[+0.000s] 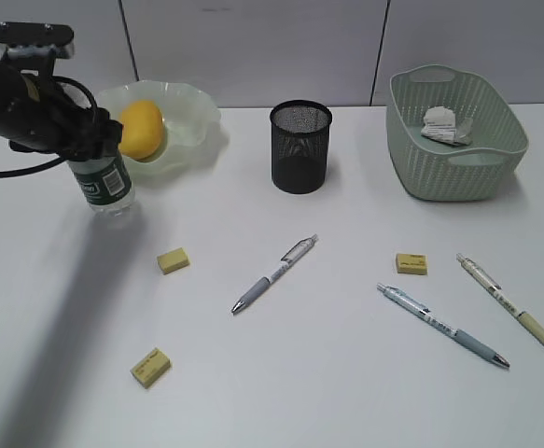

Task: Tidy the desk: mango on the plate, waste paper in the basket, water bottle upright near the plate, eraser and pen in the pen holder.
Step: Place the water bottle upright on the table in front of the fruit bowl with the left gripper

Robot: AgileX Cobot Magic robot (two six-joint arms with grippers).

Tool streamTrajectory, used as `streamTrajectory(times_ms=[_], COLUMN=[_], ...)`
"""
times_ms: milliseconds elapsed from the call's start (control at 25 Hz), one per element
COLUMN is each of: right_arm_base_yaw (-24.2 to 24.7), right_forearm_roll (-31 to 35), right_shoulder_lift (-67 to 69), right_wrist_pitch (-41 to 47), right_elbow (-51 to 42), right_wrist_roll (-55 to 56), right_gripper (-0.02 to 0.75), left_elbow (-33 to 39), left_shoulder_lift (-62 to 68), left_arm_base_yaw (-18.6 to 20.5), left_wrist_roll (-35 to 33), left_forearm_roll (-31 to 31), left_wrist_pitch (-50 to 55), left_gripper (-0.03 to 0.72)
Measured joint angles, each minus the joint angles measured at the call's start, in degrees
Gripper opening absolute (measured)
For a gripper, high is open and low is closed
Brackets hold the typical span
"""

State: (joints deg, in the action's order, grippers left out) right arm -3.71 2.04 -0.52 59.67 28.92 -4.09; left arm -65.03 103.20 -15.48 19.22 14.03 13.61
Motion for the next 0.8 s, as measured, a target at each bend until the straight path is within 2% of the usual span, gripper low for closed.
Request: streamTrajectory(times_ms=[280,800], right_arm_base_yaw=[0.0,0.0], right_forearm_roll=[0.0,0.0], right_shoulder_lift=[0.0,0.0], right_wrist_pitch=[0.0,0.0], right_elbow=[0.0,0.0], right_wrist_roll=[0.0,0.1], right_gripper=[0.421,0.421], left_elbow=[0.0,0.0], left_shoulder_lift=[2.9,3.6], left_arm_base_yaw=[0.0,0.0], left_wrist_roll=[0.0,0.0], left_forearm_roll=[2.2,2.4], left_wrist_pitch=[-1.0,-3.1], left_gripper=[0.508,0.508])
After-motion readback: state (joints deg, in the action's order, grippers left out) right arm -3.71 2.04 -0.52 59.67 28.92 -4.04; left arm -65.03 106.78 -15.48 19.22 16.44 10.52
